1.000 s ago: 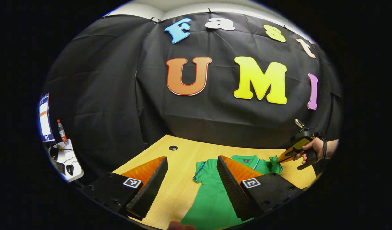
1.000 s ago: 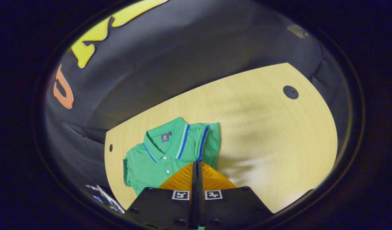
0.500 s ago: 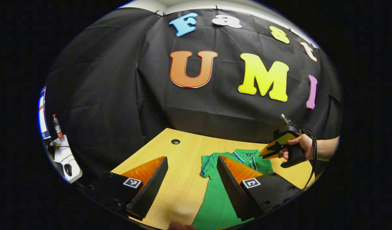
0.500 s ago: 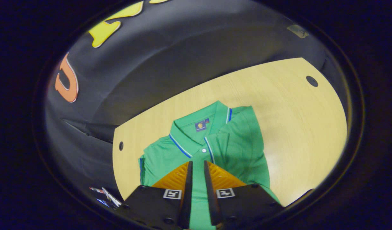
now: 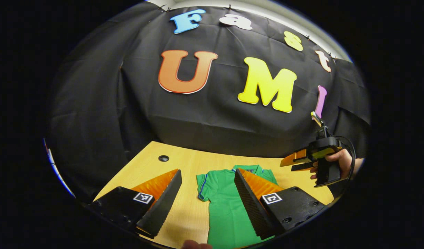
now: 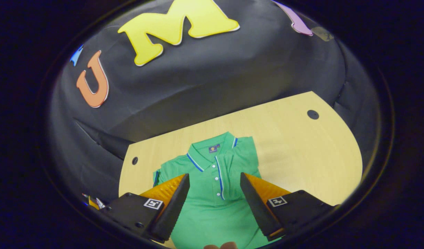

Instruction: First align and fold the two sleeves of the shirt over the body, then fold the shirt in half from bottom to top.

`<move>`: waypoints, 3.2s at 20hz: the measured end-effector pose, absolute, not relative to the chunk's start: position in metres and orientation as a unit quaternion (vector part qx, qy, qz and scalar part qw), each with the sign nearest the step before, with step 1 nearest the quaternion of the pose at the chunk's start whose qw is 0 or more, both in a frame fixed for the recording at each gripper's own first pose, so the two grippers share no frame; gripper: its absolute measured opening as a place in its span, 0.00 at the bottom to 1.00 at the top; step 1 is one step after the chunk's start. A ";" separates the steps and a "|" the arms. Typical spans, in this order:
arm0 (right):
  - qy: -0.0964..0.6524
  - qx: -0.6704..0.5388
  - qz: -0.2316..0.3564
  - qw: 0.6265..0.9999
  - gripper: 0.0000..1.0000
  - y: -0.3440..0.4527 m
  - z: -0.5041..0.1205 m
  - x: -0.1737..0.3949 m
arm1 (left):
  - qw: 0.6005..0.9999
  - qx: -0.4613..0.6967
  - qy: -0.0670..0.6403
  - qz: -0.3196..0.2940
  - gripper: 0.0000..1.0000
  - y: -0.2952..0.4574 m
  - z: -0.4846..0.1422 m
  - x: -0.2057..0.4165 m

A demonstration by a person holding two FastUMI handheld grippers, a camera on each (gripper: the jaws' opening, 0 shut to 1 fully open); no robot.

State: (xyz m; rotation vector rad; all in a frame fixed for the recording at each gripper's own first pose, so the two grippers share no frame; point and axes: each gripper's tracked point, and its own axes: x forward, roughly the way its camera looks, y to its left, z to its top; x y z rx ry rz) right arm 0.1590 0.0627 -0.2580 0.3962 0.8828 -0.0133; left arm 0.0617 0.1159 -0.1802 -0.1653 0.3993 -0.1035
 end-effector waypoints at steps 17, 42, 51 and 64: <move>0.310 0.054 0.025 0.949 0.97 -0.029 -0.157 0.017 | 0.898 -0.057 0.413 -0.143 0.98 0.090 -0.338 0.154; 0.377 0.051 0.021 0.924 0.97 -0.049 -0.226 0.010 | 0.860 -0.065 0.496 -0.106 0.10 0.110 -0.425 0.184; 0.369 0.054 0.012 0.928 0.98 -0.054 -0.225 0.002 | 0.873 -0.083 0.469 -0.105 0.04 0.106 -0.385 0.191; 0.347 0.083 -0.046 0.933 0.93 -0.096 -0.205 -0.044 | 0.867 -0.086 0.458 -0.178 0.03 -0.030 -0.333 0.193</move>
